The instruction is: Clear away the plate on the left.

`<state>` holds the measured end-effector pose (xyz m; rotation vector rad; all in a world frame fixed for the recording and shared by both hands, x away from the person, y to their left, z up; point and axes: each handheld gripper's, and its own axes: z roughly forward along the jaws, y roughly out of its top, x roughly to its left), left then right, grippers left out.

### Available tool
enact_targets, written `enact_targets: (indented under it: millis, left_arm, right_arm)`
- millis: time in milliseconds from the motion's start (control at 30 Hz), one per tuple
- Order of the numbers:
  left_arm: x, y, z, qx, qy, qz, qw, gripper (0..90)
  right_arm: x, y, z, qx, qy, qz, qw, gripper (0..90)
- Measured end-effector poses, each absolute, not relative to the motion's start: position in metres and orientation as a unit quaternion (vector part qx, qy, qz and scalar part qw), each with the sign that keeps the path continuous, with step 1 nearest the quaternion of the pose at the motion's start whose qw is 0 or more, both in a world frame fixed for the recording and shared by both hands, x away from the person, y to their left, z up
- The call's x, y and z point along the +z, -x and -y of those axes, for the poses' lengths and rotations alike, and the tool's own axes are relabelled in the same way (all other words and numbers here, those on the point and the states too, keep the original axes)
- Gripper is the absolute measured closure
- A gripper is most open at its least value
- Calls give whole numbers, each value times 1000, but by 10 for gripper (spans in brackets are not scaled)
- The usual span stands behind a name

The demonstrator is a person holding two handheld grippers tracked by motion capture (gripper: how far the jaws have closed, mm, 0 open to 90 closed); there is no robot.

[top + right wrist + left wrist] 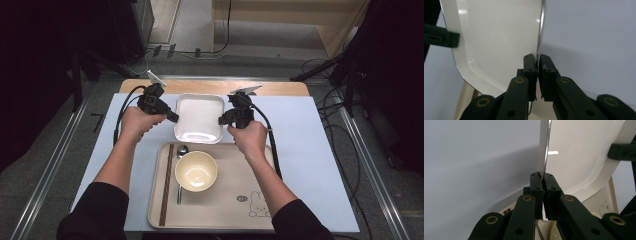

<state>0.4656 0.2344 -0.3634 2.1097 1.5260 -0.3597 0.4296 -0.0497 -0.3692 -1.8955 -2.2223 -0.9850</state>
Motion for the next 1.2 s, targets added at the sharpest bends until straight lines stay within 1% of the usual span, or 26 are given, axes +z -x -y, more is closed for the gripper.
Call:
enact_targets:
  millis: [67, 100, 200, 300, 433, 500, 567, 700, 800, 867, 1033, 1100, 1200]
  left_arm:
    - [-364, -465, -234, -134, -776, -560, 257, 870]
    - [-363, -464, -233, -132, -784, -549, 259, 862]
    - [-361, -463, -231, -135, -784, -545, 265, 821]
    - [-359, -462, -229, -135, -785, -540, 273, 759]
    - [-356, -460, -229, -125, -793, -523, 285, 682]
    - [-356, -459, -231, -117, -796, -520, 288, 619]
    - [-355, -458, -233, -111, -799, -516, 289, 574]
    - [-352, -456, -235, -106, -804, -503, 300, 504]
    - [-350, -453, -235, -101, -810, -492, 304, 474]
    - [-348, -450, -236, -92, -810, -489, 310, 470]
    - [-348, -448, -238, -97, -808, -489, 314, 447]
    - [-348, -446, -239, -97, -809, -487, 315, 429]
    - [-349, -442, -242, -96, -812, -484, 313, 418]
  right_arm:
    - [-367, -430, 50, -317, 617, 720, 23, 866]
    - [-367, -431, 51, -314, 615, 723, 21, 869]
    - [-366, -432, 53, -309, 617, 724, 19, 879]
    - [-366, -433, 58, -307, 620, 722, 14, 886]
    - [-366, -436, 65, -311, 623, 717, 20, 888]
    - [-367, -438, 67, -307, 627, 716, 21, 888]
    - [-368, -440, 69, -300, 628, 718, 25, 888]
    - [-368, -441, 73, -298, 629, 717, 29, 888]
    - [-367, -442, 78, -291, 632, 718, 31, 888]
    - [-368, -443, 84, -288, 635, 716, 33, 888]
    - [-369, -445, 95, -281, 639, 715, 37, 887]
    - [-370, -444, 102, -282, 633, 720, 31, 887]
    - [-373, -444, 110, -269, 636, 722, 36, 887]
